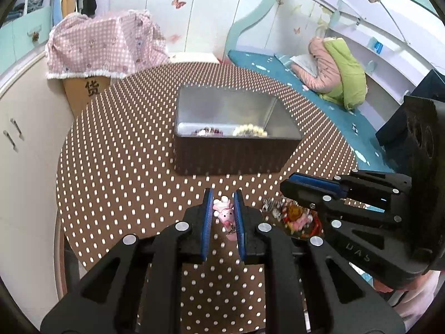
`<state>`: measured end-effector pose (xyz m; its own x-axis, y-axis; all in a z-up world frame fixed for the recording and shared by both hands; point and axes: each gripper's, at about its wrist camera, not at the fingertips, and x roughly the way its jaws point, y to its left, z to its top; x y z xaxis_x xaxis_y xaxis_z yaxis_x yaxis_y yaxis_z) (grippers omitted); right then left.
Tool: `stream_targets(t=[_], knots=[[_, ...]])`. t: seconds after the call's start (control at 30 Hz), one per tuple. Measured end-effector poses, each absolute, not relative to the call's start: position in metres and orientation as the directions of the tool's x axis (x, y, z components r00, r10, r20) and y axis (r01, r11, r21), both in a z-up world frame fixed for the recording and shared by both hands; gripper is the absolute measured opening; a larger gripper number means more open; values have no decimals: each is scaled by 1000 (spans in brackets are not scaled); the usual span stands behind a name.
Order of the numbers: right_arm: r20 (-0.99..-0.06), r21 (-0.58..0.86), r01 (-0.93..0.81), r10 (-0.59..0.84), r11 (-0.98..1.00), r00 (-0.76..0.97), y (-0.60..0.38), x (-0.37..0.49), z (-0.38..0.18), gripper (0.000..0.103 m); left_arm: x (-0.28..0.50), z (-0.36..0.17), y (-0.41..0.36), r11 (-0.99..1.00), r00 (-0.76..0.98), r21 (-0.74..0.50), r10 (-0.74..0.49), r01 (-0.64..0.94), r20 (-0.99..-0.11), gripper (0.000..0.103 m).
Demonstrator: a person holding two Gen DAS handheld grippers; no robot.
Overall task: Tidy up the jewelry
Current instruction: 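Carry both charms over the grey box and open both tools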
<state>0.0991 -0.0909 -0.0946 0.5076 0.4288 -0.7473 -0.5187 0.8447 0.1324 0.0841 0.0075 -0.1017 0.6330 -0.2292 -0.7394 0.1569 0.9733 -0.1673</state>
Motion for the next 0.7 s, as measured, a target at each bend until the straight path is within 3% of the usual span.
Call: stream_targets(t=[0.7], knots=[[-666, 269, -448, 501, 853, 552, -119, 153, -56, 10, 149, -69, 9, 978, 711, -176, -200, 107, -674, 16]])
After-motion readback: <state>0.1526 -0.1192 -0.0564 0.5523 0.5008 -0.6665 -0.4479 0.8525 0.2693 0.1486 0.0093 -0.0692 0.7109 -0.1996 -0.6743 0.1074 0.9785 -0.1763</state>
